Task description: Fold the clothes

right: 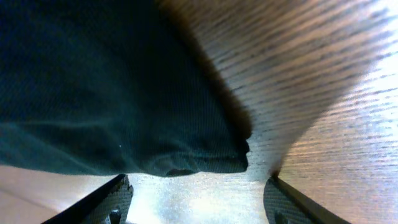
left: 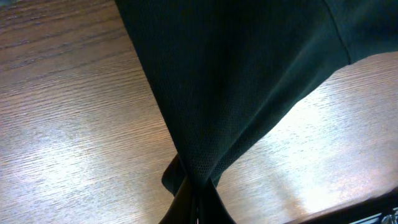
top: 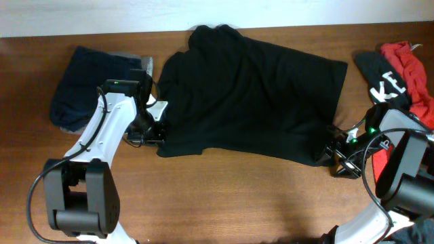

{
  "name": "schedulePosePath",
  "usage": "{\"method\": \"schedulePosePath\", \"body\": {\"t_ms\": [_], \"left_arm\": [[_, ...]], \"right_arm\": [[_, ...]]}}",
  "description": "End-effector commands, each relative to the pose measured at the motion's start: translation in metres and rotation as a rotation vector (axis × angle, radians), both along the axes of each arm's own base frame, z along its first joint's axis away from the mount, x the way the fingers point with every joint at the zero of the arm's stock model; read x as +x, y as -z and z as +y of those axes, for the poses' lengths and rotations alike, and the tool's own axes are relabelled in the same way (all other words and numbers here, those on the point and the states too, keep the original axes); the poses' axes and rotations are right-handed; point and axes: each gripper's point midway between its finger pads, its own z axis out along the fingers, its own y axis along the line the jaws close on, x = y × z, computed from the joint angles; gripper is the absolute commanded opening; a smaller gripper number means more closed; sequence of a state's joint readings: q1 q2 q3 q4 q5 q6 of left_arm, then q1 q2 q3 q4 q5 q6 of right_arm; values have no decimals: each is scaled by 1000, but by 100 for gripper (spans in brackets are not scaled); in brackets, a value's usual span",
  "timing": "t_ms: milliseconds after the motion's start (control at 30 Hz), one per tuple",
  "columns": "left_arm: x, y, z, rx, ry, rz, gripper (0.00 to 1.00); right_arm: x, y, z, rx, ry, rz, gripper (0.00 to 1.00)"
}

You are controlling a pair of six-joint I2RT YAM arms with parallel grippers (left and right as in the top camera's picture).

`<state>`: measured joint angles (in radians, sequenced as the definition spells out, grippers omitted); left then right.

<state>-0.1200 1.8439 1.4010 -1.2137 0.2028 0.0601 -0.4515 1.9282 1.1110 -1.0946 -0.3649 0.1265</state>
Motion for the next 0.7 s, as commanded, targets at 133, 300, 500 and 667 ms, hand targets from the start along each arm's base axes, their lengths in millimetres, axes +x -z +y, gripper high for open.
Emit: {"method": "schedulePosePath", "body": {"t_ms": [133,300,500,667], "left_arm": [[-3,-5,-2,-16,-12,10,1],[-6,-8,-10,-65,-17,23,0],[-5,-8,-10,-65,-16,19,0],[-4,-8,-10,-66,-15,16,0]], "right_arm": [[6,-2,4,24,29,-36,11],[12,-29,-4,-6,35,-102,26],[3,-21,10,15,21,-72,77],[8,-2,18,-19,84,-70,68]]}}
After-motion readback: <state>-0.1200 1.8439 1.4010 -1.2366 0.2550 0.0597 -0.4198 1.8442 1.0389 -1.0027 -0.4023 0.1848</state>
